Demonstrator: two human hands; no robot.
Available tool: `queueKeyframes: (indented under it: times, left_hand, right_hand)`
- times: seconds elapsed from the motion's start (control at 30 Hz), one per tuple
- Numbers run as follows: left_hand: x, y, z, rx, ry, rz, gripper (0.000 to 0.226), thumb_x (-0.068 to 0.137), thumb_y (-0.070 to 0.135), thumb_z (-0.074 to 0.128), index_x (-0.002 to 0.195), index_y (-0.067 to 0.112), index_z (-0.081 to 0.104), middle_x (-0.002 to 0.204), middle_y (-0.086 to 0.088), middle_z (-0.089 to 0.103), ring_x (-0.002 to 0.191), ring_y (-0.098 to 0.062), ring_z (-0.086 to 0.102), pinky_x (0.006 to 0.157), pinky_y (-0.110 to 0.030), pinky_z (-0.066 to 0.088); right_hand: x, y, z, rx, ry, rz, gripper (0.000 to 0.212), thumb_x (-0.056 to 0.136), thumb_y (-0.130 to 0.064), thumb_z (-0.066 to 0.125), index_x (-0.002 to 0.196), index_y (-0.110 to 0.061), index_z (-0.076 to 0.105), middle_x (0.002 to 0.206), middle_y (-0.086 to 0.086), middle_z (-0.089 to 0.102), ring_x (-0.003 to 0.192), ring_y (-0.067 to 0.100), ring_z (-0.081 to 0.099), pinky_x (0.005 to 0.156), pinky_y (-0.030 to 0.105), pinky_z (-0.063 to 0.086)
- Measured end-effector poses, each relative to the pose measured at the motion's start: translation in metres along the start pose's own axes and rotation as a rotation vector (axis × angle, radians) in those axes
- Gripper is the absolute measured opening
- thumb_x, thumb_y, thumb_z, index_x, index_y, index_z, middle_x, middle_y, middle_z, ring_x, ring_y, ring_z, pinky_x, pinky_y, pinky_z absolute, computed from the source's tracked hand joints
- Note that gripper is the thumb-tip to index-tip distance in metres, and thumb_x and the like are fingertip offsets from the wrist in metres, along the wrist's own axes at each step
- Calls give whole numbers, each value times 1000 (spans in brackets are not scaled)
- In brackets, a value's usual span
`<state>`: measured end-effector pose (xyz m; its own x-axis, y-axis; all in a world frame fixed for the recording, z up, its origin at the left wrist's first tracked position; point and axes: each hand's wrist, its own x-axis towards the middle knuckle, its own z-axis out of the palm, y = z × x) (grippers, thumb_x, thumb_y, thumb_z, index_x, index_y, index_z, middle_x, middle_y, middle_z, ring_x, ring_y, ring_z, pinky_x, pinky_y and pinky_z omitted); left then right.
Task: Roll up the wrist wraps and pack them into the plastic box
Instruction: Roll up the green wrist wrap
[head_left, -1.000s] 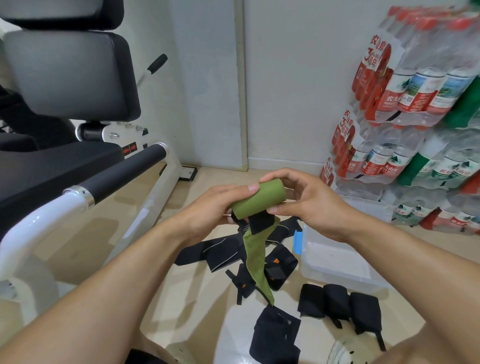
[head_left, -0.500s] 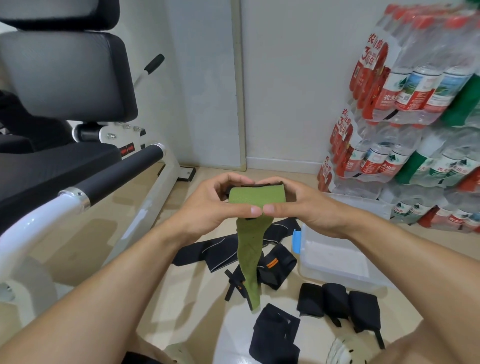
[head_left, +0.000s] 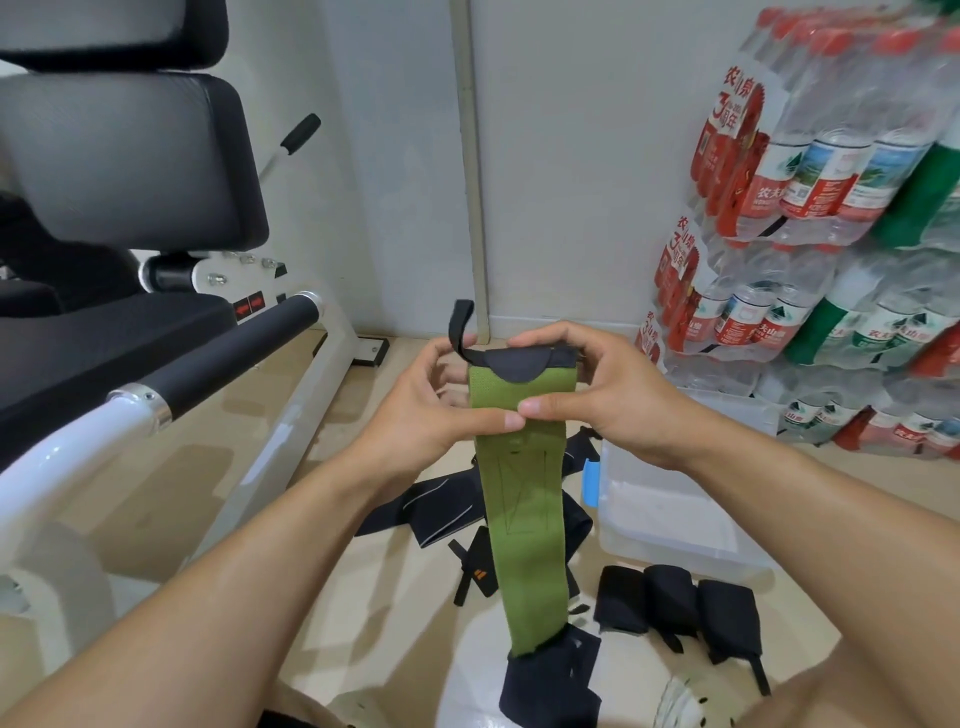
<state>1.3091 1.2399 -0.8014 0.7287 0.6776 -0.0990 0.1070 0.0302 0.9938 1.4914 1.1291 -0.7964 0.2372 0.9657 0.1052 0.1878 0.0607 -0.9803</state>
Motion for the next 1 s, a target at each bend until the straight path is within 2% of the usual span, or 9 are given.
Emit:
queueKeyframes:
  times: [0.07,0.2,0.3,0.53,0.67,0.73,0.8,0.9,1.0]
  left_hand:
    - [-1,-2,4,-84,-94,-69,68,74,8,86,135,16,57,126,-11,70,112,-25,71,97,-49,56]
    - [-4,4,12,-158,-108,-161,51,83,41,75,125,14,68,117,-5,74,100,-18,72,98,-41,51]
    - [-5,6,19,-157,-85,-186,42,84,56,65,109,24,75,105,1,77,91,-10,71,101,-38,49]
    - [-3,7,22,-193,-10,-91,15,96,27,64,108,23,72,110,-3,76,100,-18,71,99,-44,51]
    - [-2,8,16,-225,2,-49,34,89,20,72,121,13,66,122,-13,72,112,-27,70,97,-47,54]
    - [-2,7,14,-255,17,-36,49,80,20,77,126,11,63,120,-13,72,107,-26,72,90,-43,56]
    - [-2,7,13,-264,30,-9,50,80,12,78,127,12,62,113,-9,73,102,-25,73,83,-39,58]
    - [-2,6,13,-232,37,36,49,84,0,76,129,12,61,108,-7,72,102,-25,72,82,-37,59]
    - [-2,4,13,-196,30,70,53,81,-7,76,129,10,60,118,-13,69,103,-21,71,85,-37,60]
  right_hand:
    - [0,-2,-1,-25,47,-22,51,74,9,83,116,-19,72,112,-2,77,108,13,71,93,29,58]
    - [-1,-2,2,-45,108,-41,55,70,13,84,111,-21,73,113,-7,76,110,9,70,99,38,58]
    - [-1,0,5,-61,143,-69,59,66,14,85,114,-17,69,115,-8,75,116,6,67,106,42,53]
    - [2,2,2,-64,143,-32,72,67,13,86,126,-23,65,122,-5,72,116,9,67,104,42,54]
    - [1,1,-1,-15,78,38,76,71,8,86,133,-30,61,131,-7,66,117,12,67,107,45,52]
    - [0,1,-1,42,33,87,79,74,9,84,138,-30,57,134,-3,65,115,14,69,106,44,53]
    - [-1,0,-1,112,-23,134,79,76,5,83,142,-28,53,133,5,66,113,18,71,99,40,57]
    - [-2,-1,2,198,-36,191,78,75,-16,84,144,-29,50,131,5,68,114,21,71,95,42,59]
    - [-1,-3,5,264,0,259,74,72,-35,79,142,-31,53,124,-3,71,110,18,72,90,41,60]
